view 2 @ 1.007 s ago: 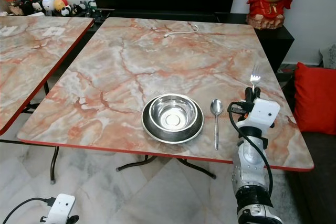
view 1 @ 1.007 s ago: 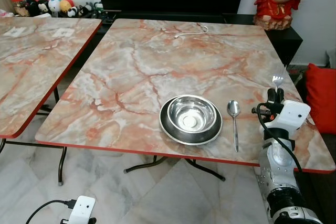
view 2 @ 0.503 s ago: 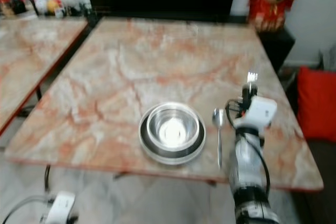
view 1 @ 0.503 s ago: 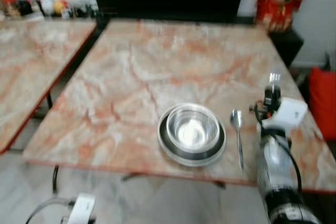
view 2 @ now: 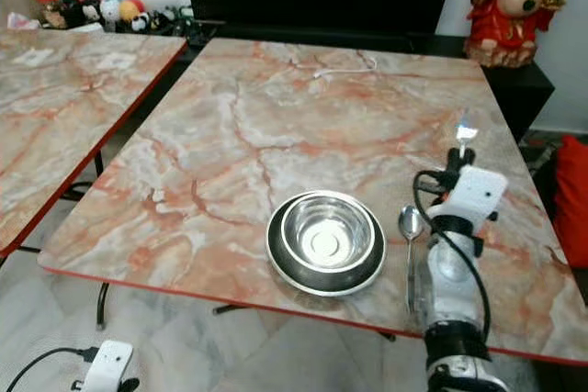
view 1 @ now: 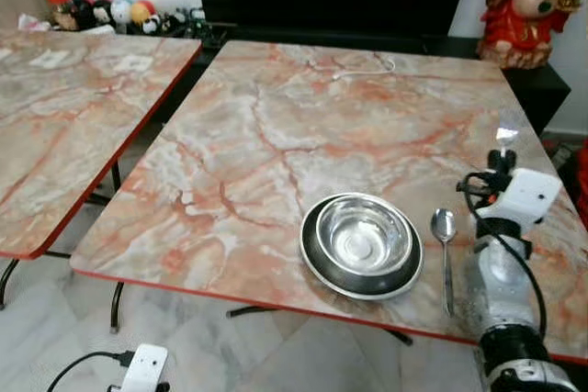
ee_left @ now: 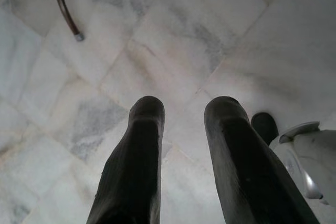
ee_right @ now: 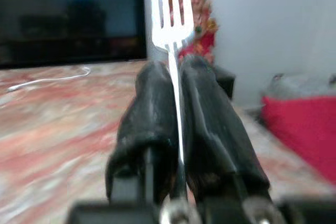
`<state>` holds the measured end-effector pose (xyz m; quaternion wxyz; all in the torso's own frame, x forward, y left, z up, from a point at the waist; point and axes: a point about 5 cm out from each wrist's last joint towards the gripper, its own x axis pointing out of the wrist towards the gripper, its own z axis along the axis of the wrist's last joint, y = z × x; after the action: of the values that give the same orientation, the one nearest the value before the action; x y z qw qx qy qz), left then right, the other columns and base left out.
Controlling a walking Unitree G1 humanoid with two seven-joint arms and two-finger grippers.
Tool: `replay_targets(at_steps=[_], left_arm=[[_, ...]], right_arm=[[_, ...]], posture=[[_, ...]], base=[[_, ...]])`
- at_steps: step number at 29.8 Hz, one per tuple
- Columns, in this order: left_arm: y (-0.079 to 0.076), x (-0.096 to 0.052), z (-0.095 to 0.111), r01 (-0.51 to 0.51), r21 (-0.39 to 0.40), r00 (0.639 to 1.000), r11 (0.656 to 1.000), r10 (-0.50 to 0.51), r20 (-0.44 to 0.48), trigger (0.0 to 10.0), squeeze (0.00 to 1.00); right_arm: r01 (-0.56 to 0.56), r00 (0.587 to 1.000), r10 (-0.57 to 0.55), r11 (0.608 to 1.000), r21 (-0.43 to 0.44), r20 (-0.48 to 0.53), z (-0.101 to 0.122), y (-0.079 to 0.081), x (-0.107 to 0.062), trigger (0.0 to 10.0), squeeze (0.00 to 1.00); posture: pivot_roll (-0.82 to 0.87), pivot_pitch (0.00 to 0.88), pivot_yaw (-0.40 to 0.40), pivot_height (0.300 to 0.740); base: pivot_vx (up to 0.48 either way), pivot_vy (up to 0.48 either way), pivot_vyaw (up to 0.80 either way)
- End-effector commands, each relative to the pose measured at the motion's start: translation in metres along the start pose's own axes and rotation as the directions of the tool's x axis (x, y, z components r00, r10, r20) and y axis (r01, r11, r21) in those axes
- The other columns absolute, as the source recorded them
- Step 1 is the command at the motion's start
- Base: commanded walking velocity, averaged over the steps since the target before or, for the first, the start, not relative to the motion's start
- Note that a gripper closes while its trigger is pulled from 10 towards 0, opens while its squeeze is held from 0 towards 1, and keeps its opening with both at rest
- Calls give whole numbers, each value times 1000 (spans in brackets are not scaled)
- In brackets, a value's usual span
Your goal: Setting the table
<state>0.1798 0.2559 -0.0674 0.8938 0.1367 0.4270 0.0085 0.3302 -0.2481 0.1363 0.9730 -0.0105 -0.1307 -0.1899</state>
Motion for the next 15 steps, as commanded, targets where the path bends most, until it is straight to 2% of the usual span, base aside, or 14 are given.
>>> replay_targets(at_steps=[1, 2, 4, 6, 8, 9, 15], left_arm=[[-1, -1, -4, 3, -6, 1000, 1000, -3, -17, 10000, 0], [-1, -1, -4, 3, -6, 1000, 1000, -3, -17, 10000, 0], [-1, -1, -5, 4, -6, 1000, 1000, -4, -17, 10000, 0], [-1, -1, -4, 5, -6, 1000, 1000, -5, -17, 10000, 0], [-1, -1, -4, 5, -6, 1000, 1000, -6, -16, 10000, 0], [-1, -1, -4, 6, -4, 1000, 1000, -6, -16, 10000, 0], [-1, -1, -4, 4, -5, 1000, 1000, -4, -18, 10000, 0]], right_arm=[[10, 998, -14, 998, -69, -62, -3, -8, 2, 10000, 0], [9, 996, -19, 995, -103, -91, -6, -10, 3, 10000, 0], [11, 991, -20, 998, -65, -133, -9, -13, 3, 10000, 0], [-7, 976, -14, 996, -92, -217, -17, -15, 2, 10000, 0], [-23, 970, 1, 996, -84, -243, -19, -13, 1, 10000, 0], [-33, 958, 0, 993, -111, -287, -24, -13, -1, 10000, 0], [-50, 926, 18, 996, -76, -377, -34, -7, -15, 10000, 0]], posture=[[63, 2, 11, 740], [61, 5, 11, 740], [59, 4, 12, 740], [56, 9, 12, 740], [56, 9, 12, 740], [53, 11, 13, 740], [56, 13, 11, 740]], base=[[0, 0, 0], [0, 0, 0], [0, 0, 0], [0, 0, 0], [0, 0, 0], [0, 0, 0], [0, 0, 0]])
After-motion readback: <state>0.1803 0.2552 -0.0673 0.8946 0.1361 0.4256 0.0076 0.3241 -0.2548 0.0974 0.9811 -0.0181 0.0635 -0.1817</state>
